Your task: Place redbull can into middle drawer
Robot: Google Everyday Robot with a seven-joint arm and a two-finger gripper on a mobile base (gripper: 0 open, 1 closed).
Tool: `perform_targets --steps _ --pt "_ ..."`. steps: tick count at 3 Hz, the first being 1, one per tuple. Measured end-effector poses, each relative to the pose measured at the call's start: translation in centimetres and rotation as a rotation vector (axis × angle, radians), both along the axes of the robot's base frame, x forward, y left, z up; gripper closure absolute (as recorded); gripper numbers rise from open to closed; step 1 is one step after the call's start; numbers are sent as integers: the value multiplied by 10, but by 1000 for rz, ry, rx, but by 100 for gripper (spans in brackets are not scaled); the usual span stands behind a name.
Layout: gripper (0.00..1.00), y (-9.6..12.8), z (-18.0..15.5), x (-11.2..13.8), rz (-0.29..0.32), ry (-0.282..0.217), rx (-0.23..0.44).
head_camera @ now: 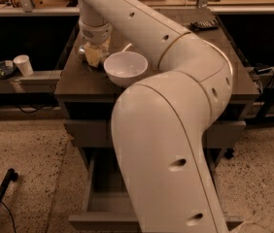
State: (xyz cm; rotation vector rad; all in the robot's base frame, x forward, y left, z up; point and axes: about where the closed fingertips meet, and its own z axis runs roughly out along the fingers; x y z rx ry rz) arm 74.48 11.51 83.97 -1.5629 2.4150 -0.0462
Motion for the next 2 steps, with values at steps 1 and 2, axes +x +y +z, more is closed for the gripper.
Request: perform_targets --steps 1,2 --pt "89 2 -1 1 4 -4 4" --pt "100 5 17 -6 49 -39 9"
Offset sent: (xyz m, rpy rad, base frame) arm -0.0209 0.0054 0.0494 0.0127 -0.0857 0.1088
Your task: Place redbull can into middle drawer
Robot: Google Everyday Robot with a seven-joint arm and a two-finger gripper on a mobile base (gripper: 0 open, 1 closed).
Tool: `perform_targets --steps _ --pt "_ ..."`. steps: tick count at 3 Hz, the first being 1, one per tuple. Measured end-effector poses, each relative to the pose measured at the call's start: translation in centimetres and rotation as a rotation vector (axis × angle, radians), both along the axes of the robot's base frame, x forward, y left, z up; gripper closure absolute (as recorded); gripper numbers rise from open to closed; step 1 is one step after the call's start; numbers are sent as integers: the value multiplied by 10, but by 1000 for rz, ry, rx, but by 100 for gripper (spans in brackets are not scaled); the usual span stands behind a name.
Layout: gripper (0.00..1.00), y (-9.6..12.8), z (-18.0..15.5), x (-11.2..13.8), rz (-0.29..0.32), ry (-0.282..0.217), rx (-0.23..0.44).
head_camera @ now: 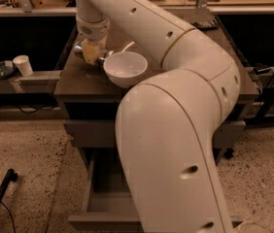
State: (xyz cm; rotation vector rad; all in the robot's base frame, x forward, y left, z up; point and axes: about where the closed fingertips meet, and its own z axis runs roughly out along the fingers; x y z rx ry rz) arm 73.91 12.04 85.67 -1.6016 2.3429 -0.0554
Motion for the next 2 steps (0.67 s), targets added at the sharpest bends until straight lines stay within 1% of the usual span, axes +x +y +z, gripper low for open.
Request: perform_targets --steps 1,2 --pt "100 -1 36 -16 67 -39 -5" --pt "100 -4 61 -35 132 -59 2"
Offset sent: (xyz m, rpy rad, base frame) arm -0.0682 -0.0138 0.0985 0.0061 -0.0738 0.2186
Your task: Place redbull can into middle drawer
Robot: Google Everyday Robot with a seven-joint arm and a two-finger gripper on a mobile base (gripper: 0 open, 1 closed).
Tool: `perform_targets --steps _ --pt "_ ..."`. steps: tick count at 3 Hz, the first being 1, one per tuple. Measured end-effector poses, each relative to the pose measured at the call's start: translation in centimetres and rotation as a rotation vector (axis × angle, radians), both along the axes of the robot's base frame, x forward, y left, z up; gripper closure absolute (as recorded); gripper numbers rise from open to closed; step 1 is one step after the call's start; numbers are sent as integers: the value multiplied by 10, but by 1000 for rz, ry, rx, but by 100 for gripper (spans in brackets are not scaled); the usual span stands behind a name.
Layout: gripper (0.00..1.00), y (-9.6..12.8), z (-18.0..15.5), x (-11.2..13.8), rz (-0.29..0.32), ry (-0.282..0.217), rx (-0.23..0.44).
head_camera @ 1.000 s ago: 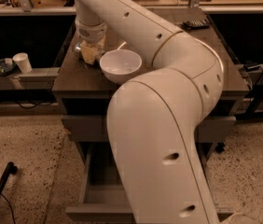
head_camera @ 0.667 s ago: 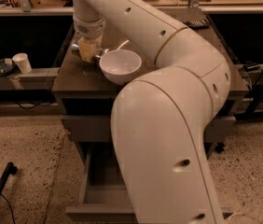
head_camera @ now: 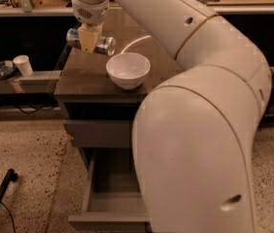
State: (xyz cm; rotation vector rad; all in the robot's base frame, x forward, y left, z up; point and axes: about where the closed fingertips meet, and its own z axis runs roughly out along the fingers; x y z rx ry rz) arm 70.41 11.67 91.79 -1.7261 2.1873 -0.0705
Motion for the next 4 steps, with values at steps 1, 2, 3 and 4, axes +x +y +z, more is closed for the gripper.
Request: perform_targets --steps 1,2,3,4 --pt "100 -4 11 -16 64 -16 -1" --pt "100 -21 12 -35 102 -10 -11" --pt "100 -90 -17 -71 109 59 -9" --pt "100 -90 -17 -71 109 59 -9"
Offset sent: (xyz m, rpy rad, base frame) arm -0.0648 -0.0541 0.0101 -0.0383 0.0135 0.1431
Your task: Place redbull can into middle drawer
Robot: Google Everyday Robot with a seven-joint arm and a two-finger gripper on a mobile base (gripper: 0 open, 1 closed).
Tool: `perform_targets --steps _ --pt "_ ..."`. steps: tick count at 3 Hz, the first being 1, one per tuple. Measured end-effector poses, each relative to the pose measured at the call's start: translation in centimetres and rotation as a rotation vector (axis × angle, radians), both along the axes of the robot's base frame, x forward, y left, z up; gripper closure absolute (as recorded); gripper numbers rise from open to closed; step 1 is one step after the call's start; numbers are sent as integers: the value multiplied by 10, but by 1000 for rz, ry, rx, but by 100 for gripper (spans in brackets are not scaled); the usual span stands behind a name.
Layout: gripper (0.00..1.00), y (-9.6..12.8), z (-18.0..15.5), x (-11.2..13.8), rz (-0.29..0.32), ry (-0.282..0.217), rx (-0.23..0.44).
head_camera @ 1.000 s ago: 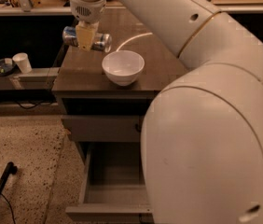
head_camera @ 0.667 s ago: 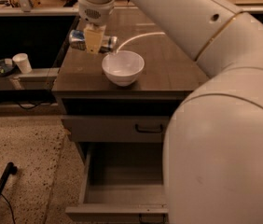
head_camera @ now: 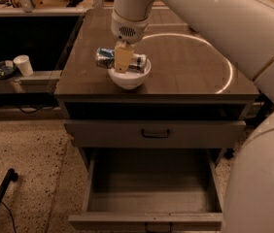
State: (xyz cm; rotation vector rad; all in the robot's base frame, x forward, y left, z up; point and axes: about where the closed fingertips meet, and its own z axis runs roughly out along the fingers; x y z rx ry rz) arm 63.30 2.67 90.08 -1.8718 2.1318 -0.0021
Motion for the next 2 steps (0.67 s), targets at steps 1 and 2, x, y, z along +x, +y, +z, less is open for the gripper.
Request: perform_targets --steps 1,2 --pt "100 -5 19 -6 20 -37 31" --pt "100 -12 23 -24 34 -32 53"
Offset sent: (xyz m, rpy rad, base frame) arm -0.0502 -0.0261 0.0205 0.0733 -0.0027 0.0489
